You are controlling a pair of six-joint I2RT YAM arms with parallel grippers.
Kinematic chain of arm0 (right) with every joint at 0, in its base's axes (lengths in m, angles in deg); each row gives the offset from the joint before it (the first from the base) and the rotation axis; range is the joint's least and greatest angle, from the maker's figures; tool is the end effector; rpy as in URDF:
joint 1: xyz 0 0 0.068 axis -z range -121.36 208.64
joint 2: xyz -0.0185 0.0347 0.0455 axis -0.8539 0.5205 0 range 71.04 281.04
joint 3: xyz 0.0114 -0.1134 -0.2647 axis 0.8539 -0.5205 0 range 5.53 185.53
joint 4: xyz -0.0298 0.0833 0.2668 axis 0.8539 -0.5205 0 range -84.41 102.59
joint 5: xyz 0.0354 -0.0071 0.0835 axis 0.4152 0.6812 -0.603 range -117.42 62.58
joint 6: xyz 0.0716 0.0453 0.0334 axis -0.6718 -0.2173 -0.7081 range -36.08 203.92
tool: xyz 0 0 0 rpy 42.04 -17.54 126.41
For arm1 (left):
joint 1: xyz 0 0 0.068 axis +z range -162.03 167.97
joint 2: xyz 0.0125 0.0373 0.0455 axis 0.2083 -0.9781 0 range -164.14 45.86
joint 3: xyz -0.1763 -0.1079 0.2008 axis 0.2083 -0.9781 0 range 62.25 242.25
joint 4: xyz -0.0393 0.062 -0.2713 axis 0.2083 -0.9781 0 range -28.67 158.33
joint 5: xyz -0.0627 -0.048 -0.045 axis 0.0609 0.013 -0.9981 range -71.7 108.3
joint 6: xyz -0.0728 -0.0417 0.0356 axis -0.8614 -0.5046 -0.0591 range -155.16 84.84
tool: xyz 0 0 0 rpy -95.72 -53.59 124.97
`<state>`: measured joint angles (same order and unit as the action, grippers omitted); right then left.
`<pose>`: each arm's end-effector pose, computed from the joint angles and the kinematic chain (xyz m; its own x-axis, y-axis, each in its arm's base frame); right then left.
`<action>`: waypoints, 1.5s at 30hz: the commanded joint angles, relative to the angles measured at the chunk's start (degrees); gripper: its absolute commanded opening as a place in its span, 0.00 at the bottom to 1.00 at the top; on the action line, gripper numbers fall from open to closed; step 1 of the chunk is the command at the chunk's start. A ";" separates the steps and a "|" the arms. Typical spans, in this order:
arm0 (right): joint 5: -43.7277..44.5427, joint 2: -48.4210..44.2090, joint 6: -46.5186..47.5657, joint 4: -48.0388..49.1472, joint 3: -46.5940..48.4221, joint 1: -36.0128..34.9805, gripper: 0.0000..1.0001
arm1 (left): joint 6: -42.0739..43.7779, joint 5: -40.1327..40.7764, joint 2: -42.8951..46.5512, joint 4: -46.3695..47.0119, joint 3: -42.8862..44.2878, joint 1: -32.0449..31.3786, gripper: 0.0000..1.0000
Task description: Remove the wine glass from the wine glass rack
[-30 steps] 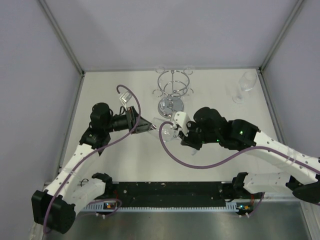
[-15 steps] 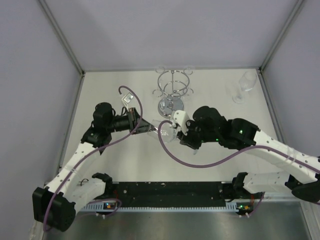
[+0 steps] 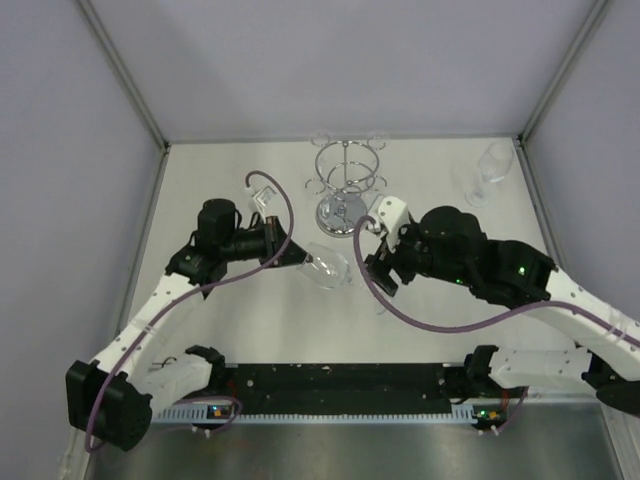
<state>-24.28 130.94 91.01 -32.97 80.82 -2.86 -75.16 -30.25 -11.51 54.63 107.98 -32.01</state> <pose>0.1254 0.2215 0.4059 -0.1325 -0.5023 -0.8545 -0.8779 0.4596 -0.1341 0.2208 -0.1454 0.2996 -0.8627 -0.1390 -0.4861 0.4025 0.3931 -0.8267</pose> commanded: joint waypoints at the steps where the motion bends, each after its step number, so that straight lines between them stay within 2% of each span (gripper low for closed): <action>1: 12.05 -4.44 -5.24 2.85 5.22 -0.64 0.76 | 3.27 2.84 -2.92 1.13 5.41 -2.77 0.00; 7: 17.42 -7.07 -8.41 2.76 3.91 -0.73 0.77 | 10.73 17.51 -6.97 -7.56 14.63 -8.13 0.00; 9: 18.13 -7.51 -8.67 2.76 2.94 -0.65 0.77 | 13.19 21.20 -8.02 -11.42 17.88 -8.49 0.00; 14: 19.89 -7.08 -9.02 3.54 1.71 -0.56 0.78 | 19.26 37.28 -9.52 -23.02 25.35 -8.58 0.00; 18: 20.33 -4.36 -10.43 4.08 1.97 0.58 0.78 | 22.07 47.39 -11.01 -28.92 28.44 -8.58 0.00; 21: 19.90 -2.07 -12.45 4.25 3.02 2.86 0.78 | 24.01 58.19 -12.68 -32.61 30.37 -8.58 0.00; 24: 15.78 0.13 -15.96 6.00 3.82 8.04 0.77 | 25.42 66.03 -14.35 -34.73 32.04 -7.62 0.00; 30: 10.40 4.43 -19.31 11.45 4.17 12.45 0.77 | 25.86 66.22 -20.06 -34.82 36.87 -2.70 0.00; 34: 9.26 5.75 -19.57 12.51 3.99 13.06 0.77 | 26.47 62.27 -24.54 -33.86 41.44 2.84 0.00; 37: 8.47 5.76 -20.01 13.13 2.85 13.86 0.77 | 27.09 61.47 -29.63 -35.61 48.54 5.13 0.00; 45: 7.41 5.23 -19.66 14.10 0.13 15.96 0.77 | 27.70 63.15 -46.50 -43.16 70.96 5.49 0.00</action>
<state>-15.80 137.15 71.86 -21.84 82.15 11.72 -48.24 32.72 -52.73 13.35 168.92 -26.37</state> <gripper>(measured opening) 0.765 0.119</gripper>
